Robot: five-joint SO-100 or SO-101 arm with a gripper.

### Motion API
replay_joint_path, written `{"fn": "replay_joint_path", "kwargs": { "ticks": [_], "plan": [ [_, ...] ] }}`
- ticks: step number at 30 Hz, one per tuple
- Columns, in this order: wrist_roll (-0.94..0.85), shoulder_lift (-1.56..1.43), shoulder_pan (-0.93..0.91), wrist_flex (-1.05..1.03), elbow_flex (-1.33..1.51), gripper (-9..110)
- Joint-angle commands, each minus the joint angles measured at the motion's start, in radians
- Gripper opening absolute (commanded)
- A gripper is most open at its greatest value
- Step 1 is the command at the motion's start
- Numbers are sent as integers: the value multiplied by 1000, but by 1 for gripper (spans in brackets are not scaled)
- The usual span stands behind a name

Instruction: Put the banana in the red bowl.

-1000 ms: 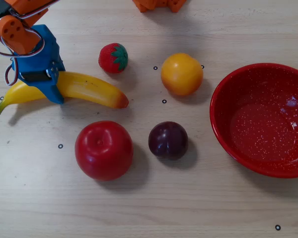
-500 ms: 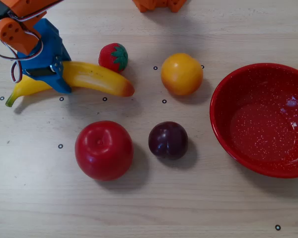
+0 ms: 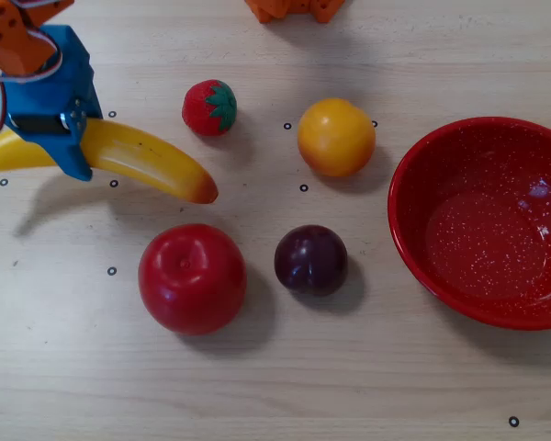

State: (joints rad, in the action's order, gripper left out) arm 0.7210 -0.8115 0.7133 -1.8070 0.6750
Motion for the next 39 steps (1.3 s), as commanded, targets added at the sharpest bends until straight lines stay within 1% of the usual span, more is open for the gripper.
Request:
{"fn": "replay_joint_path", "kwargs": {
  "ticks": [1,7,15,27,29,34,39],
  "plan": [
    [-60,-232,-61,-91,-78,0],
    [-166,-380,-160,-91,-28,0],
    [-341,-574,-351,-89,58,0],
    [-606,-795,-779,-6,238,0],
    [-635,-811,-853,35,273,0],
    [-672,-838,-1003,229,403,0],
    [-632,-856,-1095,460,565,0]
  ]
}}
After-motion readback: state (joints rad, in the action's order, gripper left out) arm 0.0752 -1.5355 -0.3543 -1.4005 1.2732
